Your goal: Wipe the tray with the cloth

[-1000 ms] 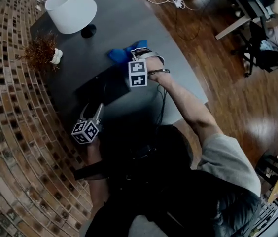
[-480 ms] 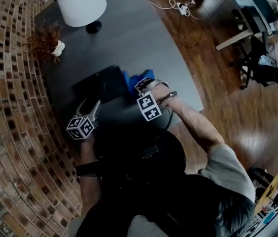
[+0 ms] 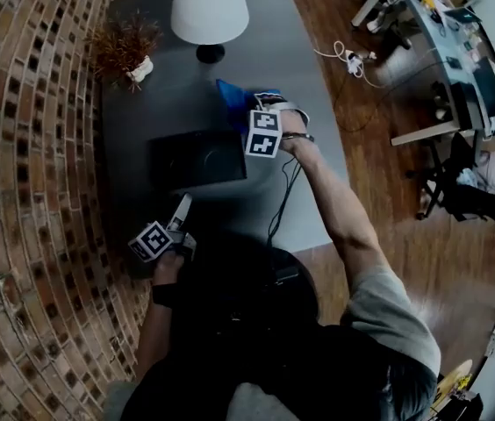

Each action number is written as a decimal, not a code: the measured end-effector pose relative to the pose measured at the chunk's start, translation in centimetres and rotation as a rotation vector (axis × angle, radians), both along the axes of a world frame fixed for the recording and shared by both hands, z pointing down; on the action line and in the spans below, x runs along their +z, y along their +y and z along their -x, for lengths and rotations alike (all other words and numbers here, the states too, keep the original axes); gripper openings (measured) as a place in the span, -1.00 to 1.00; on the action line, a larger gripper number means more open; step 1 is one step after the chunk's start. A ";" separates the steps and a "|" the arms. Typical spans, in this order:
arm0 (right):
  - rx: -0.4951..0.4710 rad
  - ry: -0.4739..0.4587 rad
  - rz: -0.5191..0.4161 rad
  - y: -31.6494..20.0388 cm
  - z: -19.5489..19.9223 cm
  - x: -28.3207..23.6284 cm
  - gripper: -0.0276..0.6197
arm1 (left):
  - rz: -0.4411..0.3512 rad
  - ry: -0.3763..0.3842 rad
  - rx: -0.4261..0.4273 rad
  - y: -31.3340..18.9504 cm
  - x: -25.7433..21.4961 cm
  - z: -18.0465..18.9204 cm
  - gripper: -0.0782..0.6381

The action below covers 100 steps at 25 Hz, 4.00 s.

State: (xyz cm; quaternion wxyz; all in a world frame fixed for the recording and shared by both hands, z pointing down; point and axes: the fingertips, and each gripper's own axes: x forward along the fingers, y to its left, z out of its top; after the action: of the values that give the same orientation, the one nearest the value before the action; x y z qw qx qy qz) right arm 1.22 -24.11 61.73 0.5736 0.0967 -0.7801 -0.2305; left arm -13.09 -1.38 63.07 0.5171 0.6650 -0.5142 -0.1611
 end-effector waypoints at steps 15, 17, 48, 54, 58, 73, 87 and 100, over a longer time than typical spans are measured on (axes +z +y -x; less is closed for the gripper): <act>-0.043 0.053 0.396 15.5 -0.8 6.0 -0.50 | -0.061 -0.120 0.114 -13.0 0.5 5.4 0.09; 0.070 -0.001 0.389 17.5 -0.7 6.0 -0.50 | -0.073 -0.134 0.185 -15.4 0.2 3.7 0.12; 0.169 -0.255 0.274 3.3 -0.5 4.0 -0.49 | -0.049 -0.256 0.320 -4.3 -1.3 -1.2 0.02; 0.154 -0.225 0.260 3.0 2.5 6.4 -0.49 | -0.041 -0.254 0.311 -4.0 -1.4 -1.5 0.02; -0.200 -0.037 0.297 10.0 0.9 6.3 -0.49 | -0.042 -0.266 0.315 -4.4 -1.4 -1.1 0.02; -0.166 -0.030 0.193 6.4 1.6 8.1 -0.48 | -0.046 -0.267 0.318 -4.4 -1.3 -1.2 0.00; 0.007 -0.071 0.171 15.5 0.2 6.6 -0.48 | -0.059 -0.249 0.293 -4.3 -1.2 -1.1 0.00; 0.094 -0.049 0.196 13.6 -4.5 5.6 -0.48 | -0.075 -0.245 0.288 -4.5 -1.1 -1.3 0.00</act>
State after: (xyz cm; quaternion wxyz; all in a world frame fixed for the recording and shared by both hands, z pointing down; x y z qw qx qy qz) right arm 5.72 -10.46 67.29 0.5712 0.0824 -0.8073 -0.1233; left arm -11.82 -5.88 61.98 0.4430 0.7653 -0.4665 -0.0224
